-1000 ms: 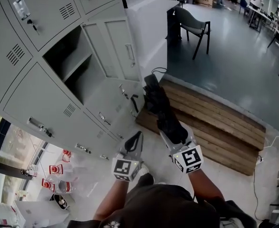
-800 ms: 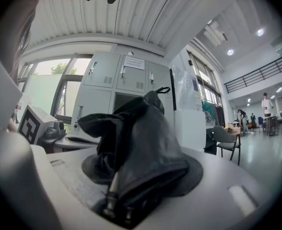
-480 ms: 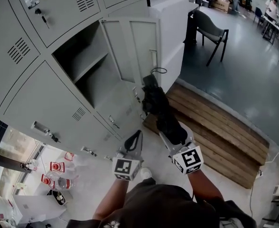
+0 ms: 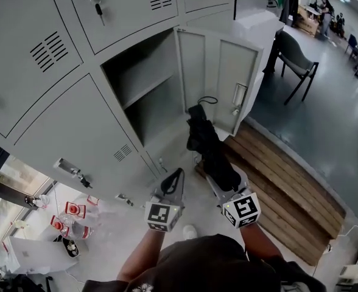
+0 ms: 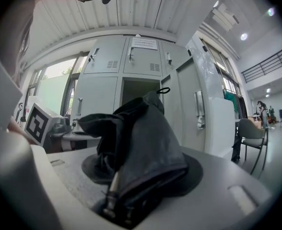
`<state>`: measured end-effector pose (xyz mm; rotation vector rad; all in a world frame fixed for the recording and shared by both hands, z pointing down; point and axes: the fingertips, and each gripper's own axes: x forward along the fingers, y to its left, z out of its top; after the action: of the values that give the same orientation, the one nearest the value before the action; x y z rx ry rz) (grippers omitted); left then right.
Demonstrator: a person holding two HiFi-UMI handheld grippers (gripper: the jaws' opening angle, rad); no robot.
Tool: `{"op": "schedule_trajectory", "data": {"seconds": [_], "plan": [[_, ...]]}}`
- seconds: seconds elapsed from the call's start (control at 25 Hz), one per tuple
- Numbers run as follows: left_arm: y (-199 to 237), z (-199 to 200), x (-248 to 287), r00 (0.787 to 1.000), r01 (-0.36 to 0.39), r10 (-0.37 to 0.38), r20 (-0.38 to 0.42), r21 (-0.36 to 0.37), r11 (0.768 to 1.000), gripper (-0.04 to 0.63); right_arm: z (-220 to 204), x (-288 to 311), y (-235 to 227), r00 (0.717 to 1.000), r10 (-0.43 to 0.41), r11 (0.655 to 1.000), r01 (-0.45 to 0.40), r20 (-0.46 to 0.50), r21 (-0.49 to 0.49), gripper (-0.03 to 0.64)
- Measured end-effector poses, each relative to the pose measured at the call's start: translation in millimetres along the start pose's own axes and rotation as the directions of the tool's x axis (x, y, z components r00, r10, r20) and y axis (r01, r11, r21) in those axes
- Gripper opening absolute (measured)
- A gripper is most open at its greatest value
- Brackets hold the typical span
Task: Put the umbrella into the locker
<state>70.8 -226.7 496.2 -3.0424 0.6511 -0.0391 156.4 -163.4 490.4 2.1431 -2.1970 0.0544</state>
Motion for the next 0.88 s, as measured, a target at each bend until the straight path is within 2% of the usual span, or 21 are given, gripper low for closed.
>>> {"op": "schedule_trajectory", "data": {"seconds": [0.48, 0.72, 0.88], "plan": [[68, -7, 2, 0.99, -0.141, 0.141, -0.004, -0.014, 0.99, 0.005, -6, 73, 8, 0.992, 0.117, 0.993, -0.118, -0.045, -0.016, 0.236], [91, -8, 10, 0.97, -0.241, 0.241, -0.017, -0.002, 0.97, 0.005, -2, 107, 7, 0.975, 0.219, 0.975, -0.22, -0.039, -0.022, 0.236], [108, -3, 18, 0.949, -0.314, 0.314, -0.016, -0.005, 0.95, 0.005, 9, 128, 2, 0.959, 0.284, 0.958, -0.285, -0.023, -0.032, 0.236]]}}
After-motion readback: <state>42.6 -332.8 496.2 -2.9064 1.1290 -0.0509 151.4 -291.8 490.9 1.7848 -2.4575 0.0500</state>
